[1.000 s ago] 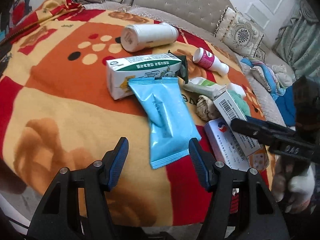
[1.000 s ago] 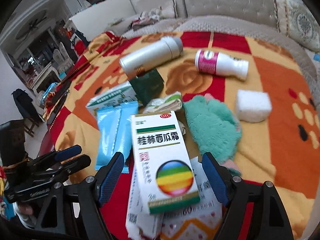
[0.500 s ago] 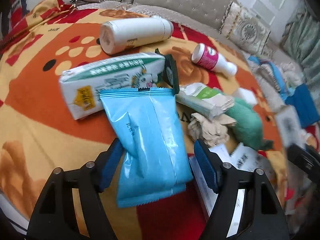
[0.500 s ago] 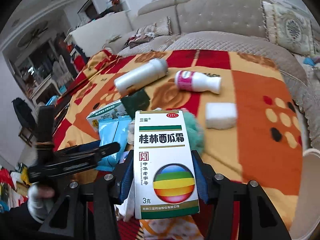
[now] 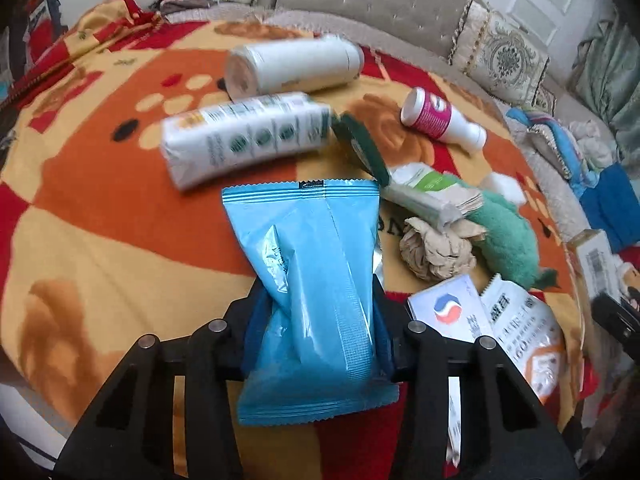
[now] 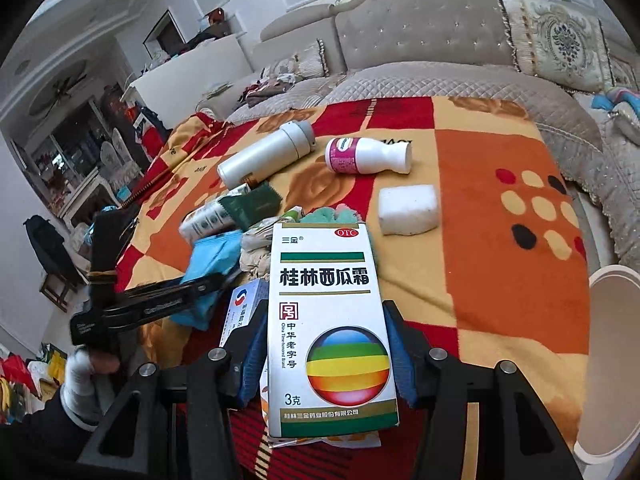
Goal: Collect trash
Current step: 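Carry the box and wipe pack with both grippers over the beige bin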
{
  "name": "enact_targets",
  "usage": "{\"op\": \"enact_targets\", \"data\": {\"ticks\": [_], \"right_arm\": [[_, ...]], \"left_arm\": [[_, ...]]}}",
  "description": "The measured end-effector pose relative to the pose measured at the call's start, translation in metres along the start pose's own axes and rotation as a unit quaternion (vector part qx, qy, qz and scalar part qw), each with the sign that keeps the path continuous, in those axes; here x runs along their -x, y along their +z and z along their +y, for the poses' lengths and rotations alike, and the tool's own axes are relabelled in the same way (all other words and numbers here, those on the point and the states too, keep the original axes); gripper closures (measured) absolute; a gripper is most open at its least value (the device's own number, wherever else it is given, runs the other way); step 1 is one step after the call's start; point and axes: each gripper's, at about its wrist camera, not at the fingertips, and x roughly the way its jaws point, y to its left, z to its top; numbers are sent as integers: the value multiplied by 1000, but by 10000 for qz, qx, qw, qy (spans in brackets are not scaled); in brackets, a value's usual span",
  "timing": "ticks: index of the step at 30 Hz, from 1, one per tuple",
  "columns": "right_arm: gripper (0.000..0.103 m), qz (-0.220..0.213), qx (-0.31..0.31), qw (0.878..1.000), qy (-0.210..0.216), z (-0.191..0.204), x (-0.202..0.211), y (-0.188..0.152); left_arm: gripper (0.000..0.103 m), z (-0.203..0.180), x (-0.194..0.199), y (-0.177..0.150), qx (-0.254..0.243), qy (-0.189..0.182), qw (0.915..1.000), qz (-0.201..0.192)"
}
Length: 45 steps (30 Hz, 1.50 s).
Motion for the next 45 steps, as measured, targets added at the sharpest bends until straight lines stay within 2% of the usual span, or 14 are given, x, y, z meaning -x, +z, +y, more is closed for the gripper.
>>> {"op": "enact_targets", "data": {"ticks": [7,14,28,45], "right_arm": [[51,-130,-7,9998,-115,1,13,-5],[51,-204,-69,9995,-243,-5,27,-13],[51,-438,-367,9960,-683,-41,64,-31],[51,-568,-1119,9821,-1402,-126,113,-66]], "left_arm": [[59,-17,41,0,-238,-166,9990,-336],[59,-61,60,-2,-644,-365,9955,-600],[59,-143,57,-15,-1304,-760,9872,-524],[59,-265,37,-38,-2116,-1333,9680,-204]]}}
